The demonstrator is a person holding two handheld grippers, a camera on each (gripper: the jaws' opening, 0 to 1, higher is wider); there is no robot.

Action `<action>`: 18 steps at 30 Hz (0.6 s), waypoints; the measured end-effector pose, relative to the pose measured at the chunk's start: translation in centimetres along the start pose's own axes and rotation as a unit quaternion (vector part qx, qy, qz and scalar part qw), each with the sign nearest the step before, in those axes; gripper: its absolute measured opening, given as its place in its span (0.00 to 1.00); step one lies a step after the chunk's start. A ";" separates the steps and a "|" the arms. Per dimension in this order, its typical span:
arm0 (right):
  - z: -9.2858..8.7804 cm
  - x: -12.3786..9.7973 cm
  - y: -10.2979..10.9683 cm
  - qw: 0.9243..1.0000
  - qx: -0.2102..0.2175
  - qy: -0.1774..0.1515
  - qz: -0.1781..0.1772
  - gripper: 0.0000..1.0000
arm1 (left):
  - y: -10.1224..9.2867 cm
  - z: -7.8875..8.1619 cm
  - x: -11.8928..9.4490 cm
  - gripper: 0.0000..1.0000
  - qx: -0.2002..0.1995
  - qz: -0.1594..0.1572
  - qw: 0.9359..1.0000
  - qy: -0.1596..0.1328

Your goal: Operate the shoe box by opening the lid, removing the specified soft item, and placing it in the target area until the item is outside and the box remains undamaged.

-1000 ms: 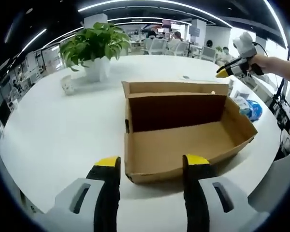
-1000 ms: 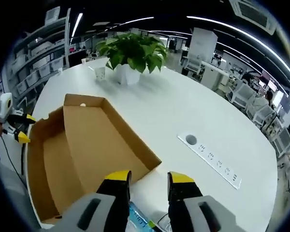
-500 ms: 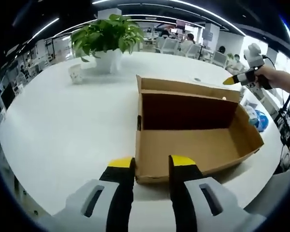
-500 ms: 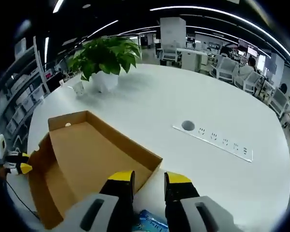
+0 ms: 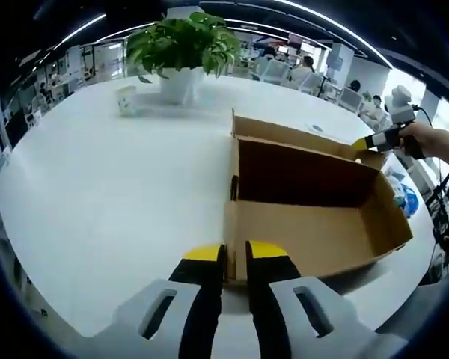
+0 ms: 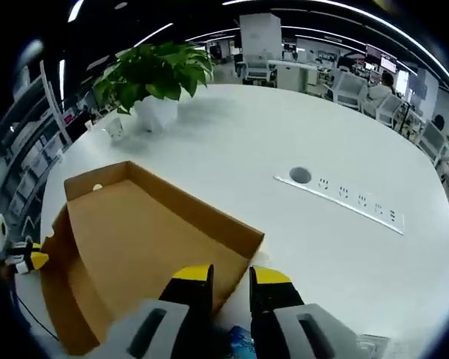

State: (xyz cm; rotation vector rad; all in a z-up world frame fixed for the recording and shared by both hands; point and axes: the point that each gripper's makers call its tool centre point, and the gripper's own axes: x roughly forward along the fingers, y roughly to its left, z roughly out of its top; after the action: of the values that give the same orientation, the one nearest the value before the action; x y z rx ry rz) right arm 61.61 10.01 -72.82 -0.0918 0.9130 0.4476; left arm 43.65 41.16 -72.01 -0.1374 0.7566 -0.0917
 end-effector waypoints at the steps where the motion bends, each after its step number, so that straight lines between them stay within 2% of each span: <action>1: -0.2 0.0 0.0 1.000 0.001 0.002 -0.002 0.11 | 0.1 -0.1 0.0 0.05 -0.002 0.001 1.000 0.001; 3: -0.3 0.0 0.1 1.000 0.003 0.003 -0.003 0.10 | 0.1 -0.1 0.0 0.05 -0.012 -0.004 1.000 -0.001; 14: 0.2 -0.6 -0.3 1.000 0.006 -0.008 -0.017 0.05 | -0.2 -0.2 0.0 0.04 0.009 -0.002 1.000 0.005; 18: 0.5 -1.0 -0.3 1.000 0.009 -0.014 -0.019 0.04 | -0.2 -0.2 0.0 0.04 0.006 -0.004 1.000 0.004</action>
State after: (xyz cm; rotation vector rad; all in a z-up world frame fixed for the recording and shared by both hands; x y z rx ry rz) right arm 61.59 9.50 -71.77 -0.0865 0.8856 0.4050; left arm 43.50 40.94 -72.10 -0.1294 0.7626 -0.1046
